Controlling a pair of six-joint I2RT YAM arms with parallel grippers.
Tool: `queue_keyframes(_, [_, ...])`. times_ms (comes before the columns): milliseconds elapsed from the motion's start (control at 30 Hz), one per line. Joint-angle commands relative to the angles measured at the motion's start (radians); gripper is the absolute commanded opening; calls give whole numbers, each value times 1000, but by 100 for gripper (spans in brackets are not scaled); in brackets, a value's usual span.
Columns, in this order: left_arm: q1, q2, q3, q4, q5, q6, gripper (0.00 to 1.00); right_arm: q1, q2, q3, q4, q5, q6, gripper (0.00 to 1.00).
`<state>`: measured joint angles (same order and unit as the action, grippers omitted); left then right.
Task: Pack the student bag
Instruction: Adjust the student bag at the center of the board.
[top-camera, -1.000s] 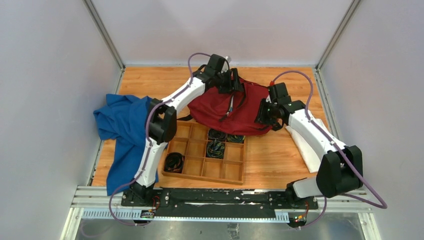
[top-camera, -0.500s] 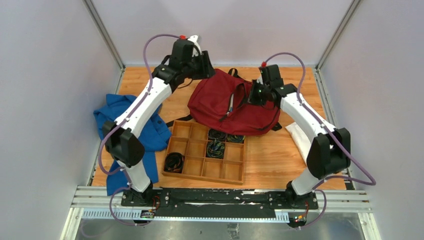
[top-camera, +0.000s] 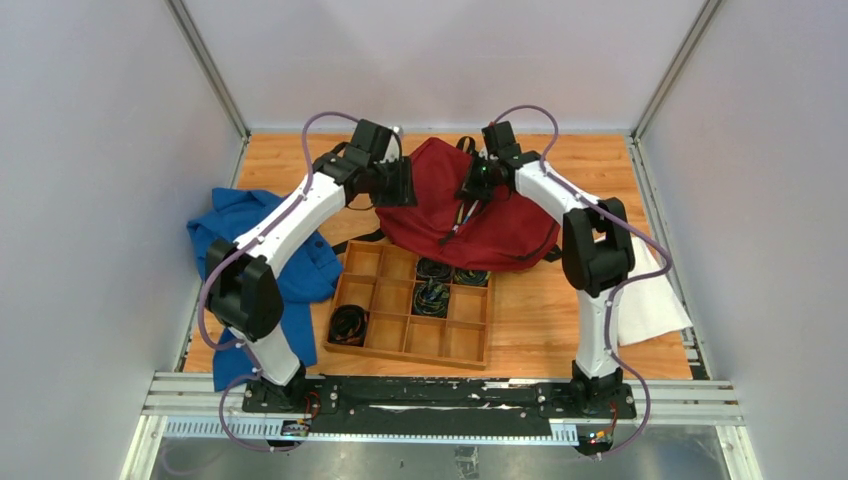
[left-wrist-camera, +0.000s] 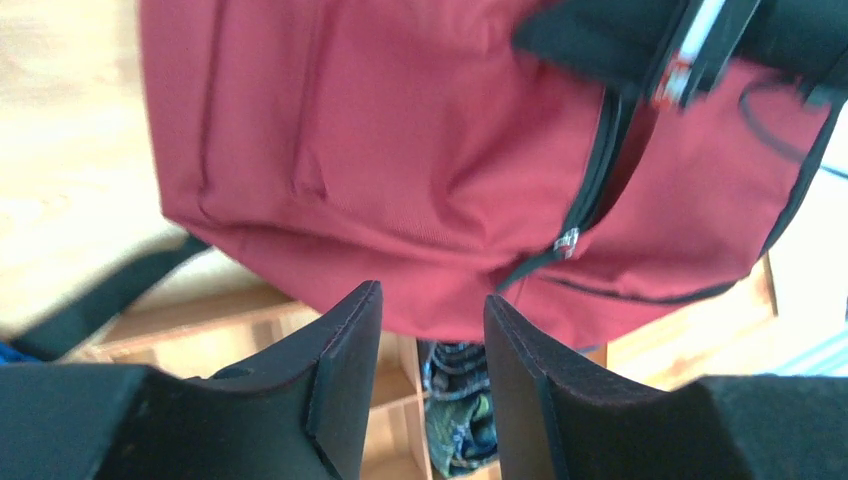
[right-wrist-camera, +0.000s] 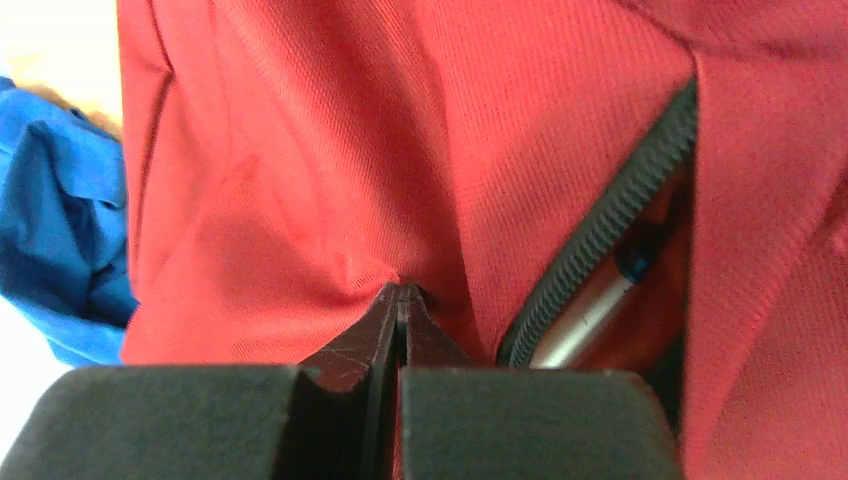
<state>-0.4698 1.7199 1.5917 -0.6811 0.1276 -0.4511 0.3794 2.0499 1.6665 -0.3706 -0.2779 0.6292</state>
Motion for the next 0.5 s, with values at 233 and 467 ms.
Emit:
queue_keyframes(233, [-38,-131,-286,239,187,-147,53,29,-124,132,-154,108,-119,5])
queue_keyframes(467, [-33,-101,-340,410,160,-256,60,153,-382,-164,-210,214,-204,25])
